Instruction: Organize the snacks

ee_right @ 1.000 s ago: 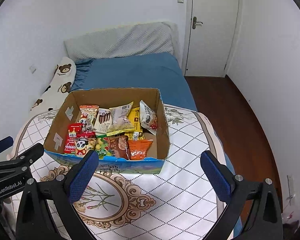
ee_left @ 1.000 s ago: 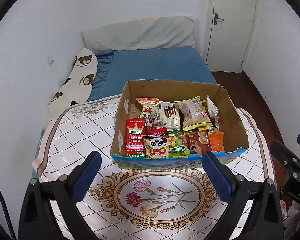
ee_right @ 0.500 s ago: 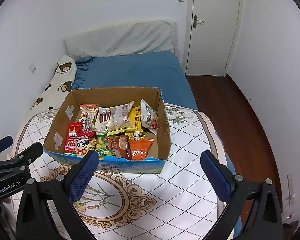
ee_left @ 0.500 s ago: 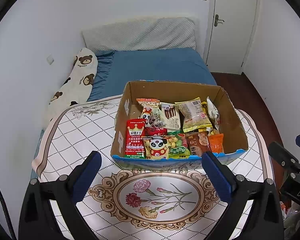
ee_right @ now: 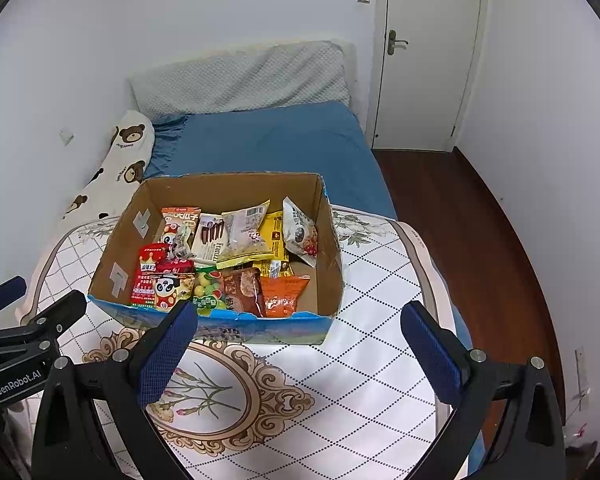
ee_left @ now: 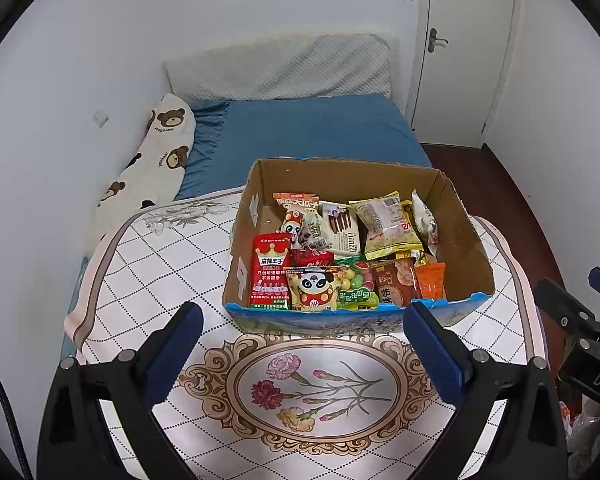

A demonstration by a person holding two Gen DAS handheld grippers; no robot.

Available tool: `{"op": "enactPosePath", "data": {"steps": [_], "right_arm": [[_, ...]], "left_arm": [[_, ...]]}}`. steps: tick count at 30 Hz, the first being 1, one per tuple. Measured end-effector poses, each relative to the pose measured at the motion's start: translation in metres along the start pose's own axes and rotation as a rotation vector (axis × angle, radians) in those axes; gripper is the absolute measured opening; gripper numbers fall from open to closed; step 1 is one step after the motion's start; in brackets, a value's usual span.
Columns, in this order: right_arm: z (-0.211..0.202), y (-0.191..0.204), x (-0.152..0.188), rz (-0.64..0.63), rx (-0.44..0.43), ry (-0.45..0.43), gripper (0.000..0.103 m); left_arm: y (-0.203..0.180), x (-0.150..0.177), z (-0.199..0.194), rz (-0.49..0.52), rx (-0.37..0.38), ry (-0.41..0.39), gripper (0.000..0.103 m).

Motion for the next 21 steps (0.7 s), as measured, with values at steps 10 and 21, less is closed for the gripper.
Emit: {"op": "enactPosePath", "data": {"steps": [10, 21], "right_arm": [[-0.0042, -0.0012, 0.0049, 0.01, -0.001, -0.002, 0.103], [-0.0073, -0.0015, 0.0064, 0.014, -0.001, -0.005, 0.103]], "left_arm": [[-0.0003, -0.0016, -0.0063, -0.002, -0.006, -0.014, 0.102], [-0.0023, -0.0012, -0.0097, 0.003, -0.001, -0.014, 0.102]]}}
Point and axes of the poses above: each gripper's, at about its wrist camera, not at the fingertips, and z roughly the way its jaws point, y to its left, x to its underside, the point moved 7 cm from there along z, roughly the way its jaws point, and after that the axes turned 10 degrees about -x, right-handed, at the moved point
